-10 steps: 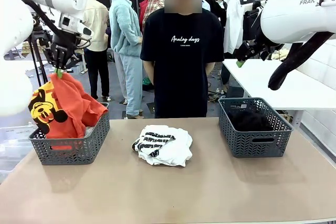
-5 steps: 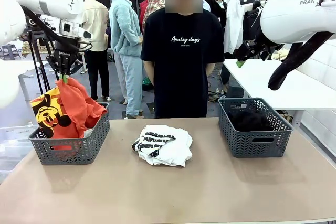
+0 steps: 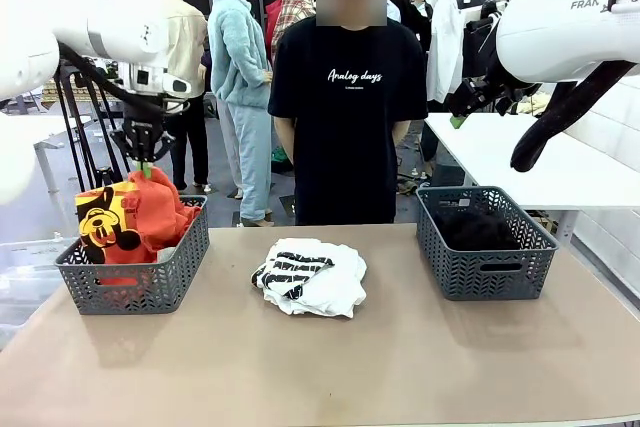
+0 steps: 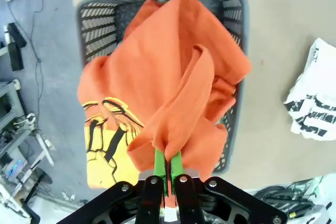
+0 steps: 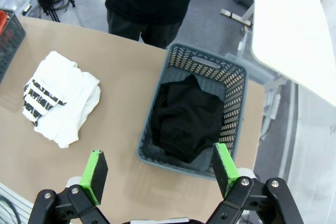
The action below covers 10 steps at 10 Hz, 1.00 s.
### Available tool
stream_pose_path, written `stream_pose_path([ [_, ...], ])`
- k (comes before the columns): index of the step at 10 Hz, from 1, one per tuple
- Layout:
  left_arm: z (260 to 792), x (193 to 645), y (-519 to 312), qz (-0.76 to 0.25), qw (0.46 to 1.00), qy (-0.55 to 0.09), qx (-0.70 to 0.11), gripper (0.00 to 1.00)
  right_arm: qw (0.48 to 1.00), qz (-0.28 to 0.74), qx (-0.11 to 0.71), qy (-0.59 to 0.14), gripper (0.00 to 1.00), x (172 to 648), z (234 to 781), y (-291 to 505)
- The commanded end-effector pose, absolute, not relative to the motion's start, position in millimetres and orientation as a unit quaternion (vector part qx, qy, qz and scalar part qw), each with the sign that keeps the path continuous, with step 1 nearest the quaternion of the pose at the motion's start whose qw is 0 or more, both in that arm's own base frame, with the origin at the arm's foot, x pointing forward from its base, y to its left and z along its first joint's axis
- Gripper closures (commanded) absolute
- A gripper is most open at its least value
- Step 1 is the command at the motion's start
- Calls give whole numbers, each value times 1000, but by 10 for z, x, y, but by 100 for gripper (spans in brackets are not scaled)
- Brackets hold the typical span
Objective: Sort the tops and bottoms.
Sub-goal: Sort the clothes according to human instructions.
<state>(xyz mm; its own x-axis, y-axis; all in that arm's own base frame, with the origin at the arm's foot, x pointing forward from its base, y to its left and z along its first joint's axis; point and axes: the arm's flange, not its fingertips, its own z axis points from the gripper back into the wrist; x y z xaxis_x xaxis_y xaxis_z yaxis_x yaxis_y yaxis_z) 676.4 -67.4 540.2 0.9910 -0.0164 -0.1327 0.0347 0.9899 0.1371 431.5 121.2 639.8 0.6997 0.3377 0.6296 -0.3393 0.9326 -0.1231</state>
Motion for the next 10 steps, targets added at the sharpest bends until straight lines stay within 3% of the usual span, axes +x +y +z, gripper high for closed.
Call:
stream_pose_path([
  [1, 5077, 6332, -542, 10, 998, 37, 56, 100, 923, 182, -10, -340, 0, 4317, 6389, 1221],
  [6, 4547, 6039, -487, -19, 997, 69, 39, 100, 923, 182, -10, -340, 0, 4317, 6389, 1221],
  [8, 4155, 6040, -510, -3, 997, 61, 49, 100, 923, 182, -10, -340, 0, 4317, 6389, 1221],
  [10, 4101, 6099, -498, 13, 998, 46, 48, 100, 923, 182, -10, -340, 0, 4317, 6389, 1221],
])
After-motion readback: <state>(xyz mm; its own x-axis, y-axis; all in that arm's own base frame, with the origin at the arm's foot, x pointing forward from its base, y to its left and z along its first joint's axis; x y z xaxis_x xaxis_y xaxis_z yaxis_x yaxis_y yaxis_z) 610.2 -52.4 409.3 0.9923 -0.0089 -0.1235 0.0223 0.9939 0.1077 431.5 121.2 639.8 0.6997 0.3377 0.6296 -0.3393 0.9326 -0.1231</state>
